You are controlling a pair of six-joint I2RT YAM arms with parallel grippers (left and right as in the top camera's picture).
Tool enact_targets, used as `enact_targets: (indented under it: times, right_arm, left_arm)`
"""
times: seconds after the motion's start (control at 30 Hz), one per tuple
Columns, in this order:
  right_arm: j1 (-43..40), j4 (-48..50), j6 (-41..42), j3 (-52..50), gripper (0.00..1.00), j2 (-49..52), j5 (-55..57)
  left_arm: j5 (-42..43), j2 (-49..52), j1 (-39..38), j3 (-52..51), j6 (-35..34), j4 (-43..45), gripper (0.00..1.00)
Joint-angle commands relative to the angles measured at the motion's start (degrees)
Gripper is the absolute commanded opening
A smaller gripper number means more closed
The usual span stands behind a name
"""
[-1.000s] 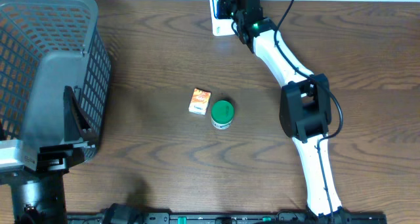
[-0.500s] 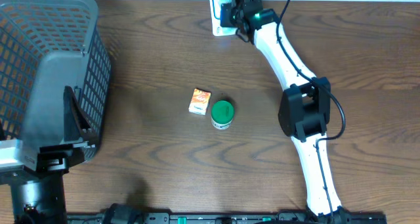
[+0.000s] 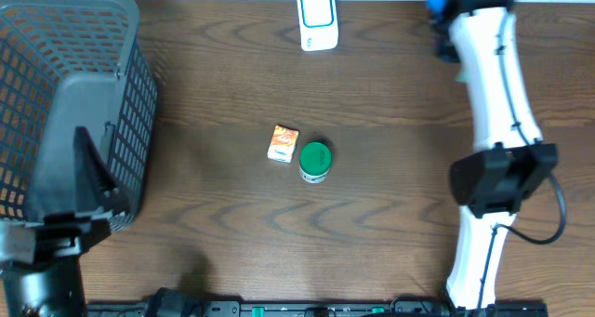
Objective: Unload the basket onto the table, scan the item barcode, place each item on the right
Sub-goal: 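Carry the wipes pack off to the right edge and release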
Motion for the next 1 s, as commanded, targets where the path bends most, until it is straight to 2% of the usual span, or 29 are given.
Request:
enact_targets:
  times: [0.0, 0.17, 0.3, 0.53, 0.67, 0.7, 0.73, 0.77, 0.8, 0.97]
  right_arm:
    - [-7.6, -0.9, 5.4, -5.0, 0.01, 1.3, 9.3]
    - [-17.2, 3.8, 5.3, -13.3, 0.01, 1.3, 9.3]
    - [-27.1, 11.9, 4.4, -23.1, 0.02, 1.3, 5.4]
    - [-35.6, 22.0, 3.2, -36.4, 0.01, 1.3, 2.6]
    - [-39.3, 22.5, 1.9, -37.5, 0.03, 1.3, 0.3]
    - [-40.0, 22.1, 0.3, -36.7, 0.26, 1.2, -2.6]
    - [-40.3, 21.8, -0.9, -35.9, 0.59, 1.2, -5.0]
    - [-40.5, 21.2, -2.8, -34.3, 0.86, 1.2, -9.2]
    - [-40.3, 19.4, -5.0, -30.8, 0.99, 1.1, -15.8]
    - [-36.5, 11.0, -7.2, -17.7, 0.99, -0.8, -28.7]
  left_arm:
    - [-0.7, -1.8, 0.3, -0.3, 0.7, 1.0, 0.99]
    - [-0.7, -3.1, 0.3, -0.3, 0.7, 1.0, 0.99]
    - [-0.8, -3.5, 0.3, -0.3, 0.8, 0.6, 0.99]
    - [-0.8, -3.5, 0.3, -0.3, 0.8, -0.5, 0.99]
    - [-0.8, -3.5, 0.3, -0.3, 0.8, -0.7, 1.0]
    - [-0.8, -3.5, 0.3, -0.3, 0.8, -0.8, 1.0]
    - [-0.8, -3.5, 0.3, -0.3, 0.8, -0.9, 0.99]
    - [-0.8, -3.5, 0.3, -0.3, 0.8, -0.9, 0.99]
    - [-0.8, -3.5, 0.3, -0.3, 0.8, -1.1, 0.99]
    - [-0.8, -3.5, 0.3, -0.3, 0.8, -1.1, 0.99]
